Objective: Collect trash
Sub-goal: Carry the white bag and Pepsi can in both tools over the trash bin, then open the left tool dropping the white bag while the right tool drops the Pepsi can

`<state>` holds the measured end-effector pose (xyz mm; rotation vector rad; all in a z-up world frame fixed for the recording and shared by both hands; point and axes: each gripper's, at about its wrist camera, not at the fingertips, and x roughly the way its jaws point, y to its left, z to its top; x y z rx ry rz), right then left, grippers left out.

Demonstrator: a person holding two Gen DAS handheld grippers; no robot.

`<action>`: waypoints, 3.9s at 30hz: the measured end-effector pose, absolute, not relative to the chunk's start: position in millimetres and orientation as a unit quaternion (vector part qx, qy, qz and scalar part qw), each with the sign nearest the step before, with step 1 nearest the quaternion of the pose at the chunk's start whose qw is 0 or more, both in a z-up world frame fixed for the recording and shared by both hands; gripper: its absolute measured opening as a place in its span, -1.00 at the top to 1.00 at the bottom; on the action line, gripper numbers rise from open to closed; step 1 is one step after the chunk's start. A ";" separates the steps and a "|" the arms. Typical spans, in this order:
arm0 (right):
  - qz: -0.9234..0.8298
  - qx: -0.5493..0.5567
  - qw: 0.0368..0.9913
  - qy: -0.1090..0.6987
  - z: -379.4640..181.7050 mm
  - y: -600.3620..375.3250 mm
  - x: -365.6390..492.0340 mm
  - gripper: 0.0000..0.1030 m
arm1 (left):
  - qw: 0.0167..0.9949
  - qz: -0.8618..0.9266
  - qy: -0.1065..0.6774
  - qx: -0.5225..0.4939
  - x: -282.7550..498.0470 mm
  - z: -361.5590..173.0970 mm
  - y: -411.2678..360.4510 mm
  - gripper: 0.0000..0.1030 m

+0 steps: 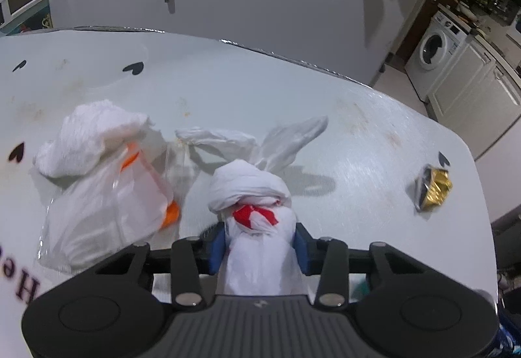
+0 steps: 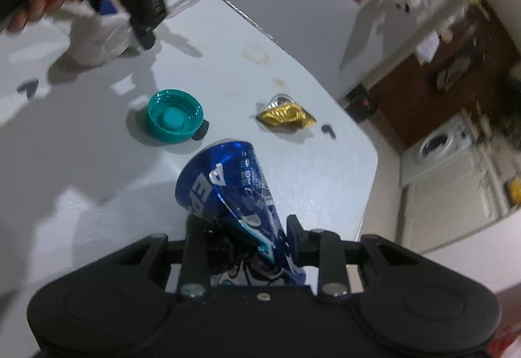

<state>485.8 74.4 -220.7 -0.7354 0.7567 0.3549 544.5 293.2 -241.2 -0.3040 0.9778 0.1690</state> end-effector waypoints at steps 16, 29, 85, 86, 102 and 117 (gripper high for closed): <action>0.175 -0.135 0.858 0.464 -194.9 44.0 448.7 0.46 | 0.866 0.028 0.482 -0.131 446.2 -220.5 262.1 0.18; 0.158 -0.038 0.857 0.489 -181.6 4.0 400.8 0.48 | 0.878 0.005 0.467 -0.105 375.1 -191.9 216.3 0.18; 0.047 0.113 0.806 0.580 -332.5 -396.8 424.9 0.50 | 0.759 -0.072 0.643 -0.068 436.3 -397.9 -207.7 0.17; 0.049 0.114 0.802 0.584 -340.4 -397.9 428.2 0.50 | 0.753 -0.069 0.650 -0.075 438.4 -408.3 -207.4 0.17; 0.056 0.136 0.777 0.612 -429.4 -393.7 462.6 0.50 | 0.703 -0.015 0.689 -0.173 454.8 -508.8 -201.3 0.16; 0.075 0.135 0.768 0.622 -469.6 -369.8 481.3 0.50 | 0.677 -0.014 0.720 -0.152 433.1 -543.0 -199.0 0.05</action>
